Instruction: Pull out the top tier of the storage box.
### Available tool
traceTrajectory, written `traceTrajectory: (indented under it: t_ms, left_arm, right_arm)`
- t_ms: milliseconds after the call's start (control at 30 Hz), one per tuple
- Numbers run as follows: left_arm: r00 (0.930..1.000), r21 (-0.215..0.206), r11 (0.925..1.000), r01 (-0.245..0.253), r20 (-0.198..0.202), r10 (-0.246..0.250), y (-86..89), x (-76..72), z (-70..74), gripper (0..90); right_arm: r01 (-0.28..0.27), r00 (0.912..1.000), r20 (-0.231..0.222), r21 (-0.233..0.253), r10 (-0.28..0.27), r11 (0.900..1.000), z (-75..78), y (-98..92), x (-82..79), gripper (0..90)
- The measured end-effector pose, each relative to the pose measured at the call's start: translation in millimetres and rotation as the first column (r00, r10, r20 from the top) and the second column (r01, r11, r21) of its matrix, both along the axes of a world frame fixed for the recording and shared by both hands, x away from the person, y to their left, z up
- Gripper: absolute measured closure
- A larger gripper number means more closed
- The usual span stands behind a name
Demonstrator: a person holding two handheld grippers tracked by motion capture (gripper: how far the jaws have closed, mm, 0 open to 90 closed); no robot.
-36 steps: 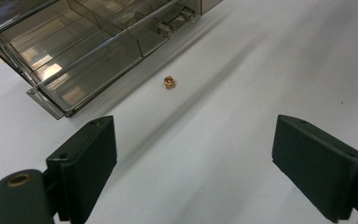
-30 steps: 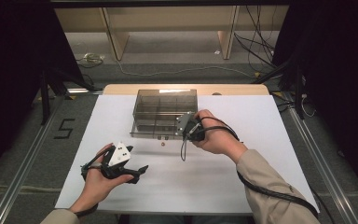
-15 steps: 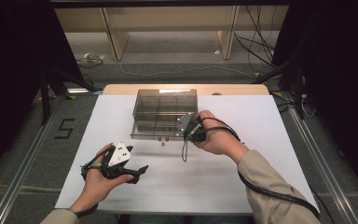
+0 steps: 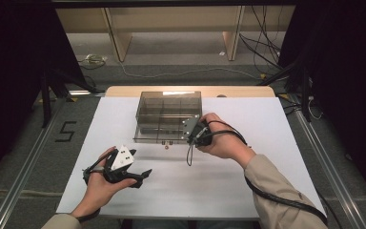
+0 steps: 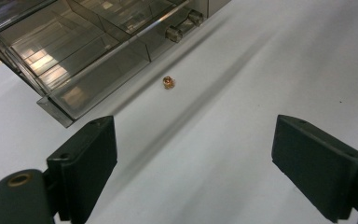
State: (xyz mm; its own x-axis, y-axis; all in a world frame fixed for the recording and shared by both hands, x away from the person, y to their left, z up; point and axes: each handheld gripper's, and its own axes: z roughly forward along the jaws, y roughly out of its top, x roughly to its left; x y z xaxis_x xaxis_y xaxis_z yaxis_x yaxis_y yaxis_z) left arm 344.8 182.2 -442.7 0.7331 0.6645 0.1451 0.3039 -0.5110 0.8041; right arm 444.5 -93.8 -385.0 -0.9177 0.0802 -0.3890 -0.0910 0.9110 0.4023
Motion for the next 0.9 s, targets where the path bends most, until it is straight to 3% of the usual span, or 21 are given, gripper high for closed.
traceTrajectory:
  t_ms: [133, 267, 433, 500, 733, 767, 900]
  left_arm:
    - [1.0000, -0.001, 1.0000, 0.001, -0.001, -0.001, -0.7, -0.5, -0.3, 14.2]
    - [1.0000, 0.001, 1.0000, 0.004, -0.002, -0.004, -1.0, -0.5, -0.9, 14.2]
    - [1.0000, 0.001, 1.0000, 0.006, -0.007, -0.006, -0.8, -1.0, -1.5, 14.3]
    - [0.9999, 0.000, 1.0000, 0.008, -0.009, -0.008, -0.4, -0.8, -2.1, 14.3]
    - [0.9998, -0.005, 0.9999, 0.011, -0.018, -0.011, 0.4, -0.8, -3.5, 14.5]
    - [0.9998, -0.007, 0.9999, 0.011, -0.017, -0.011, 0.2, -0.8, -3.5, 14.5]
    - [0.9998, -0.007, 0.9999, 0.012, -0.016, -0.012, -0.1, -0.8, -3.3, 14.6]
  right_arm:
    - [0.045, 0.9988, 0.015, 0.103, -0.047, 0.994, -0.6, -6.9, -4.7, 55.8]
    - [0.080, 0.9968, -0.010, 0.216, -0.079, 0.973, -6.4, -20.3, -10.7, 48.0]
    - [0.153, 0.9882, -0.054, 0.346, -0.143, 0.926, -12.2, -44.2, -20.0, 41.1]
    - [0.173, 0.9850, -0.066, 0.378, -0.159, 0.909, -16.3, -54.3, -24.0, 38.4]
    - [0.268, 0.9633, -0.121, 0.484, -0.240, 0.833, -35.1, -87.6, -39.7, 34.9]
    - [0.280, 0.9597, -0.126, 0.490, -0.251, 0.825, -37.7, -91.1, -41.3, 34.8]
    - [0.311, 0.9502, -0.145, 0.495, -0.276, 0.811, -44.1, -102.6, -45.3, 34.3]
